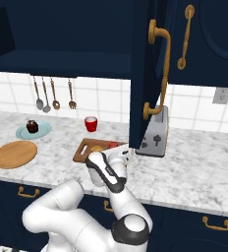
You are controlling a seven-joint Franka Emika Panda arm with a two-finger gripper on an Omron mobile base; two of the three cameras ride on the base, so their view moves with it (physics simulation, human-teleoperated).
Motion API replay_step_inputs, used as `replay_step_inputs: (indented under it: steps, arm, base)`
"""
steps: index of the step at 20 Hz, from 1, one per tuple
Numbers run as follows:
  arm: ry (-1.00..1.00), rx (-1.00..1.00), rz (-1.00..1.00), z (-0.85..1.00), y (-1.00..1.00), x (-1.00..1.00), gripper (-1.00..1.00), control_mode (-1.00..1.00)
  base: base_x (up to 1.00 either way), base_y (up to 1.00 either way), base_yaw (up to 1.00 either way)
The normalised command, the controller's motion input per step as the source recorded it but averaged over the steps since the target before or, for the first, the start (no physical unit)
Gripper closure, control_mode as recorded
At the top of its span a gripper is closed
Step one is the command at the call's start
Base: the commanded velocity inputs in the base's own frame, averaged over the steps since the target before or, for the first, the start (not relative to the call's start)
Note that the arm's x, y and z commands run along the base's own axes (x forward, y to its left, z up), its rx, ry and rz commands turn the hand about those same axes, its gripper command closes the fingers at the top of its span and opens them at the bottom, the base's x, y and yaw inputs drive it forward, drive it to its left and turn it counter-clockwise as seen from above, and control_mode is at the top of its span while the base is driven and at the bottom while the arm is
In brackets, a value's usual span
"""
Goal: From the different types of pastries on the counter, select a croissant and place it on the cutting board. Then retrieve a jar of jam from the cabinet and place it alongside the croissant on the cutting board.
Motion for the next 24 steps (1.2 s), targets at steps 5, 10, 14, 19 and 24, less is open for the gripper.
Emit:
replay_step_inputs:
  steps: [5,10,14,19,24]
  arm:
    - [0.00,0.00,0.13,0.57,-0.03,-0.73,-1.00,-1.00]
    - [0.00,0.00,0.14,0.83,-0.09,-0.86,-1.00,-1.00]
    - [-0.09,0.02,0.15,1.00,-0.14,-0.87,-1.00,-1.00]
    - [-0.24,0.00,0.22,1.00,-0.04,-0.82,-1.00,-1.00]
    - [-0.29,0.00,0.22,1.00,0.00,-0.88,-1.00,-1.00]
  base:
    - [0.00,0.00,0.00]
    - [0.00,0.00,0.00]
    - [0.00,0.00,0.00]
    - [0.00,0.00,0.00]
    - [0.00,0.00,0.00]
